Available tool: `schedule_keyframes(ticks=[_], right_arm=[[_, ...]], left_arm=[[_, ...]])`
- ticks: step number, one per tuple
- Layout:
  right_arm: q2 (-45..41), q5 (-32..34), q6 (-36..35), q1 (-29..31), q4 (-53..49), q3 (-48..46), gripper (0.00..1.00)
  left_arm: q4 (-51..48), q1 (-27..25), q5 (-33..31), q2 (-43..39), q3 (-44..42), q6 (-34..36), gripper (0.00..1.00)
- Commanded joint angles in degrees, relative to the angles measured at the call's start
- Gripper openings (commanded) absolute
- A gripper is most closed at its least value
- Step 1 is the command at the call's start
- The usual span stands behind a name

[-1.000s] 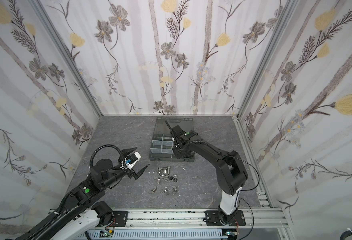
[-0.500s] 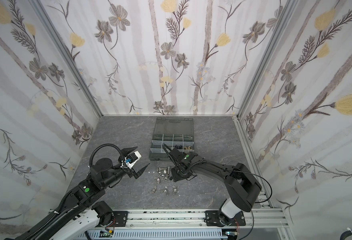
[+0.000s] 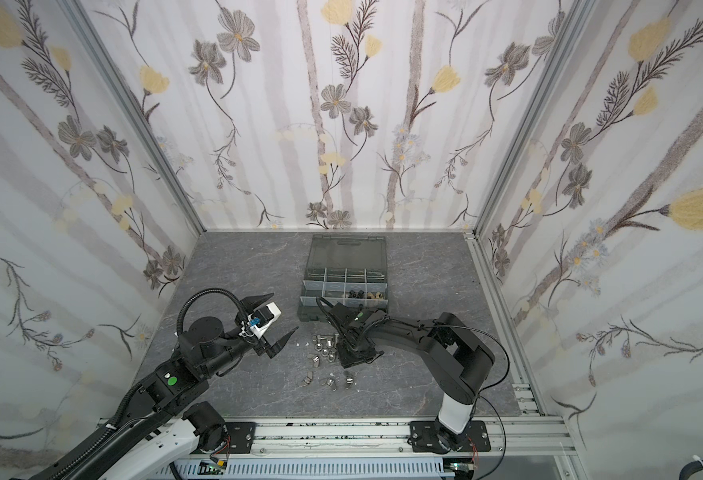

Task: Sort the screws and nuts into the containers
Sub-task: 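Return the right gripper to the pile and grasp a black hex nut, then lift the black hex nut into the compartment and open the right gripper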

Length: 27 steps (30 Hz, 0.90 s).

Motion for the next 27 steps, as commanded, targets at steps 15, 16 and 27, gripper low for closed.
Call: schedule_keyframes(ticks=[15,16,27], right_arm=[[1.8,1.4,-1.9,0.2,-1.9,2.0,0.21],[1.8,1.6,-2.2,0.2,-2.5,2.5,0.20],[-2.2,4.9,-7.6,-8.4,-13.1,16.2,0.17]], left_arm=[[2.0,0.0,0.5,0.2,-0.4,0.2,1.00],[1.9,0.0,0.5,0.2,-0.3,0.2,1.00],[2.4,-0.1,0.5,0.7,-0.3,0.1,1.00]])
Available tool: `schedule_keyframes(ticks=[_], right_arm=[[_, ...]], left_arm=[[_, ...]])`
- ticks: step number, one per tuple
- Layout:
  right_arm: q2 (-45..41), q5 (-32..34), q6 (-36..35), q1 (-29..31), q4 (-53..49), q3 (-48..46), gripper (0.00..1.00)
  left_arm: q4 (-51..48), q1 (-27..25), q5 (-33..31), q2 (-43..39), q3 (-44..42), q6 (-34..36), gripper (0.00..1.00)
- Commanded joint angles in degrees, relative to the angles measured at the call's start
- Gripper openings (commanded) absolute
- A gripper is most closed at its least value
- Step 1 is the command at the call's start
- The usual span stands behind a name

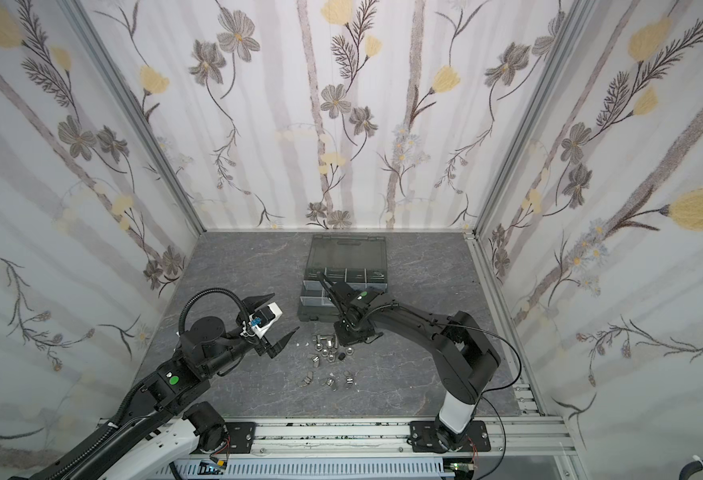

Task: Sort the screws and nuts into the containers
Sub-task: 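Lift the black hex nut into the compartment and open the right gripper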

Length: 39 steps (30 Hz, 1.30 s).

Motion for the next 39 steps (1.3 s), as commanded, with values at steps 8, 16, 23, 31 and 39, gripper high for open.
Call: schedule_keyframes(ticks=[8,16,23,31,39], right_arm=[[6.3,6.0,-11.2,-10.1,-8.3,19.3,0.17],[17.1,6.2,-17.6,-12.5,-9.0,30.5,0.16],[21.6,5.2,-20.2,-12.8,-8.5,31.4,0.17],[23.0,5.6,-20.9,-12.9,-7.9,31.4,0.22],[25.3,5.4,-21.9,-13.1,-7.4,32.0,0.25]], left_arm=[[1.5,0.0,-0.1,2.2,0.9,0.4,1.00],[1.7,0.1,-2.0,5.8,2.8,-0.7,1.00],[1.4,0.1,-2.2,6.5,2.9,-0.8,1.00],[2.2,0.1,-2.3,7.0,2.5,-1.0,1.00],[2.0,0.1,-2.5,6.9,2.8,-1.0,1.00]])
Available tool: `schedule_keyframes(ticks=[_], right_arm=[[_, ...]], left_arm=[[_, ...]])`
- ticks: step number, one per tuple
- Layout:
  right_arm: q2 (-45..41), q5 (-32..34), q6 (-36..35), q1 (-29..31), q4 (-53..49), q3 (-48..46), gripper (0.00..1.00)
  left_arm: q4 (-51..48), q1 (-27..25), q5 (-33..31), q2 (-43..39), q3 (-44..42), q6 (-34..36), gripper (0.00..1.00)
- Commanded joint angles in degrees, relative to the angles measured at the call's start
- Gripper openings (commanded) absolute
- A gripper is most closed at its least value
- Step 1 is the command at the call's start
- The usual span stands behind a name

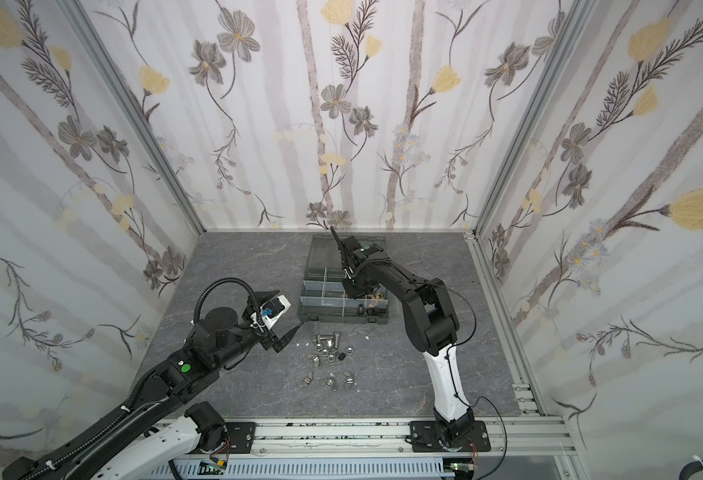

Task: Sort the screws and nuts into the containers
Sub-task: 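Lift the black hex nut into the compartment and open the right gripper, then move the open right gripper back down over the pile of nuts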

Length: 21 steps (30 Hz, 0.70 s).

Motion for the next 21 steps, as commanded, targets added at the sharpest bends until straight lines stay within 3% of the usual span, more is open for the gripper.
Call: schedule_keyframes(ticks=[1,15,21], right_arm=[[0.4,-0.1,-1.3,0.0,0.0,0.9,0.25],[-2.2,1.2,-1.2,-0.1,-2.3,1.4,0.31],[-13.4,0.9,3.3,1.9,0.4,-11.3,0.35]], left_arm=[[1.6,0.1,-0.2,0.0,0.4,-0.1,1.00],[0.5,0.1,0.3,-0.2,1.0,0.1,1.00],[0.5,0.1,0.3,0.0,1.2,0.3,1.00]])
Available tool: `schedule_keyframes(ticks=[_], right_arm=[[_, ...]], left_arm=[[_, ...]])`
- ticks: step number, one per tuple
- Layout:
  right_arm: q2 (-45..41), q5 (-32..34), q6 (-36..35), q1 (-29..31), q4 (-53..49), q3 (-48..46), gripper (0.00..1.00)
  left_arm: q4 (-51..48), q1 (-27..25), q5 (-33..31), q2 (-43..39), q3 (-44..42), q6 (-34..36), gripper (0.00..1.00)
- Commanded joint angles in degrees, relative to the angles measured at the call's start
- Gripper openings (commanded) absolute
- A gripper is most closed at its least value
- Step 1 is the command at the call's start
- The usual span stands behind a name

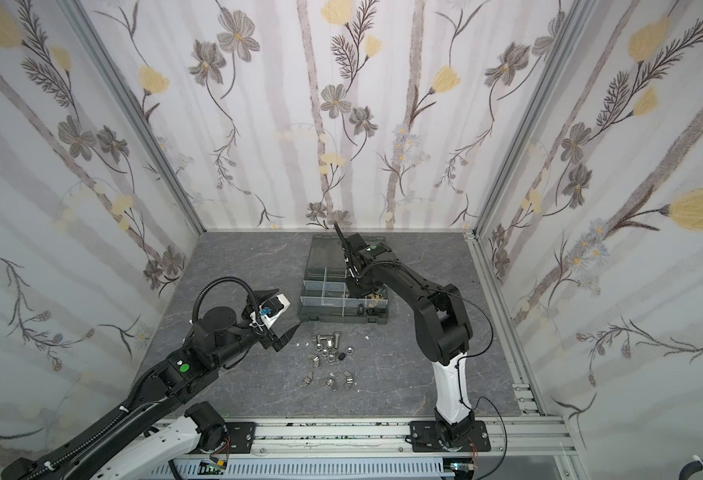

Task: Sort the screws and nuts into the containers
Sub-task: 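Move the open right gripper back down over the pile of nuts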

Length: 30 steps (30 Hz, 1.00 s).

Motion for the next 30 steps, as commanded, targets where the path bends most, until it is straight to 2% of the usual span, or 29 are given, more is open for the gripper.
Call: schedule_keyframes(ticks=[1,6,10,14,24,30], right_arm=[[-5.8,-0.4,3.5,2.3,1.1,-6.8,0.36],[-12.8,-4.8,9.3,10.0,4.5,-18.3,0.37],[-15.2,-7.9,16.2,15.2,8.1,-25.0,0.37],[-15.3,-8.6,20.3,17.8,11.2,-28.8,0.36],[-13.3,-5.7,21.5,18.1,11.0,-29.9,0.35],[-16.6,-5.5,21.7,14.5,11.6,-29.4,0.38]], left_arm=[[0.7,0.1,0.5,0.1,0.5,0.4,1.00],[0.5,0.1,0.6,0.3,0.9,0.7,1.00],[1.1,0.1,1.1,0.6,1.1,0.6,1.00],[1.9,0.0,1.7,0.3,0.8,0.3,1.00],[1.2,0.0,1.7,-0.8,0.9,0.3,1.00],[1.3,0.0,1.6,-0.1,1.1,0.2,1.00]])
